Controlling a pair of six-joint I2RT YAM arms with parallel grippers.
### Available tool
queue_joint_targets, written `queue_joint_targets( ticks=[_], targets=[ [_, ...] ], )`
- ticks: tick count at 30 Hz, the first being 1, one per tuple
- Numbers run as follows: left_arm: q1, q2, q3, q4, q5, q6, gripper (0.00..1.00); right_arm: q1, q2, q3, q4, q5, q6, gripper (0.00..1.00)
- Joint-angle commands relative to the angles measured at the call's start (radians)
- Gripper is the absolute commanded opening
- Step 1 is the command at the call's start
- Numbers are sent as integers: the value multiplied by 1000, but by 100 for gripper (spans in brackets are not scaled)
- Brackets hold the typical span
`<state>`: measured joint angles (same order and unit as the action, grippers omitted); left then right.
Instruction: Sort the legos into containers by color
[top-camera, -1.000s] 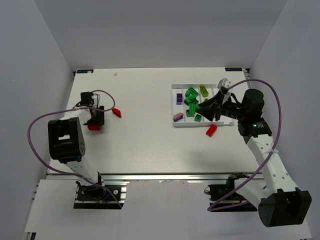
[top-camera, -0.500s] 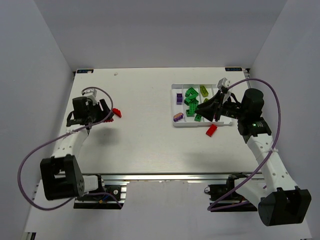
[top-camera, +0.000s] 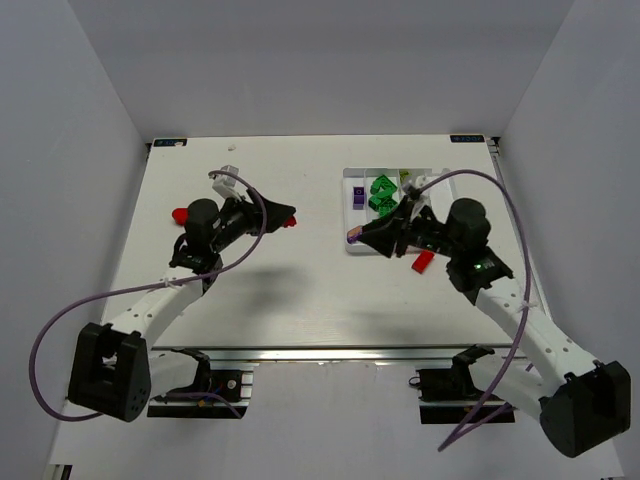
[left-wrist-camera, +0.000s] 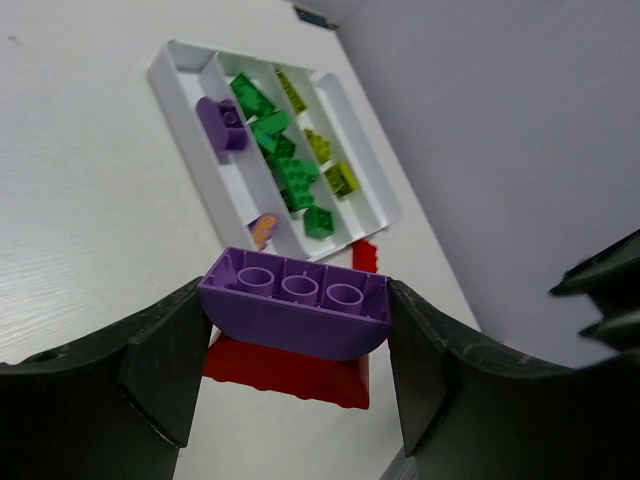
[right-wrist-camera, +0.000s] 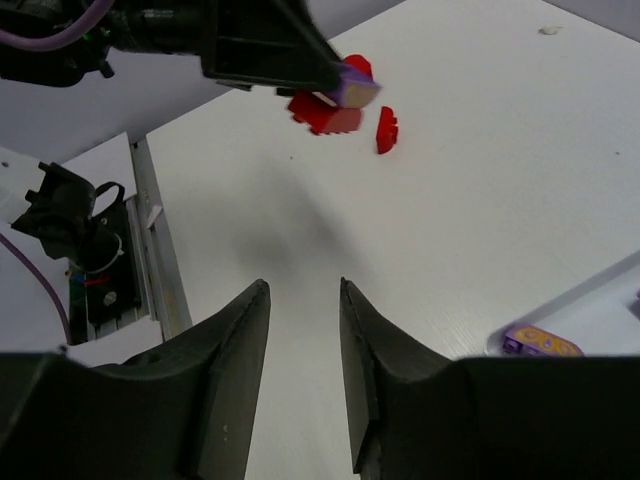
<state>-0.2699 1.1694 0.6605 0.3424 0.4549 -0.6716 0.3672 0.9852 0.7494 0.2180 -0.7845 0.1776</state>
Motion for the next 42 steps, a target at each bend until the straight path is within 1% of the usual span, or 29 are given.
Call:
queue_joint_targets(
  ticks=[1, 2, 3, 4, 5, 6, 7, 8, 12, 13, 15, 17, 18, 20, 24, 28, 32, 37, 42],
  targets=[
    [-41, 25, -4, 213, -50, -135, 23, 175, 0, -13, 109, 312, 45, 41],
    [-57, 35, 2, 233, -56, -150, 23, 211, 22, -18, 121, 338, 31, 43],
    [-64, 53, 7, 259, -70, -163, 23, 284, 36, -27, 138, 390, 22, 44],
    [-72, 61, 13, 268, -79, -184, 23, 320, 49, -27, 150, 422, 10, 47],
    [-86, 79, 22, 300, -88, -193, 23, 388, 76, -21, 164, 479, -27, 48],
    [-92, 88, 25, 309, -88, -201, 22, 389, 92, -15, 169, 519, -42, 49],
    [-101, 96, 28, 317, -102, -226, 22, 441, 108, -6, 172, 549, -49, 52],
    [-104, 107, 28, 334, -102, -236, 21, 456, 147, 7, 175, 571, -47, 53],
    [-115, 147, 19, 392, -91, -292, 20, 518, 249, 80, 146, 773, -6, 58],
    [-118, 147, 19, 395, -93, -290, 20, 526, 274, 129, 124, 807, 2, 64],
    [-120, 148, 14, 409, -88, -290, 20, 541, 335, 165, 86, 896, 26, 68],
    [-120, 154, 5, 444, -76, -305, 20, 553, 360, 171, 98, 930, 17, 70],
    [-120, 156, -5, 454, -71, -321, 20, 567, 360, 163, 142, 965, -4, 71],
    [-121, 161, -16, 471, -65, -329, 19, 573, 356, 150, 182, 982, -16, 71],
    [-123, 150, -36, 480, -64, -336, 19, 575, 374, 177, 224, 1039, -12, 72],
    [-121, 150, -56, 491, -68, -341, 19, 575, 398, 188, 280, 1005, 22, 71],
    [-121, 168, -62, 523, -55, -364, 19, 578, 417, 182, 343, 1019, 42, 70],
    [-123, 168, -62, 523, -51, -364, 19, 578, 474, 232, 337, 1021, 33, 68],
    [-121, 176, -62, 530, -48, -367, 19, 578, 478, 228, 366, 1064, 25, 64]
  ],
)
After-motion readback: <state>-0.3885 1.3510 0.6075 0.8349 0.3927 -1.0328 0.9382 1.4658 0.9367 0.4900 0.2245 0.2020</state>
